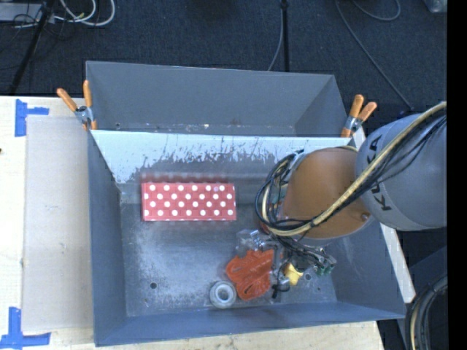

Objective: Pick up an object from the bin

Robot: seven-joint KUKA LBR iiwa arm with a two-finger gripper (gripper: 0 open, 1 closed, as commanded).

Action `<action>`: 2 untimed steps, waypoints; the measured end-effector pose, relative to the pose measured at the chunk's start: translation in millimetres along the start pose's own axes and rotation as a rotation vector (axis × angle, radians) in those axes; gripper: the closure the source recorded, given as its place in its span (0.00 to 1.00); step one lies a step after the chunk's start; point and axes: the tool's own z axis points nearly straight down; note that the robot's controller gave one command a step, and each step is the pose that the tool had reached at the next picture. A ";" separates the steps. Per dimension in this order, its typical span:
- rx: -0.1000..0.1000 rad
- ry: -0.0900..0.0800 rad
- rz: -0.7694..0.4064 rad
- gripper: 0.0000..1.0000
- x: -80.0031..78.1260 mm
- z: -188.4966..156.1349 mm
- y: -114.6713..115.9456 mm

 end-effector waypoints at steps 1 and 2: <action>0.000 0.000 0.000 0.00 0.0 0.0 0.0; -0.002 0.003 -0.232 1.00 1.2 15.8 -0.2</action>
Offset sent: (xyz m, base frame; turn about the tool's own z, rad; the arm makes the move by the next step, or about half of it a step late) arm -0.0004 -0.0014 -0.0149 -0.2349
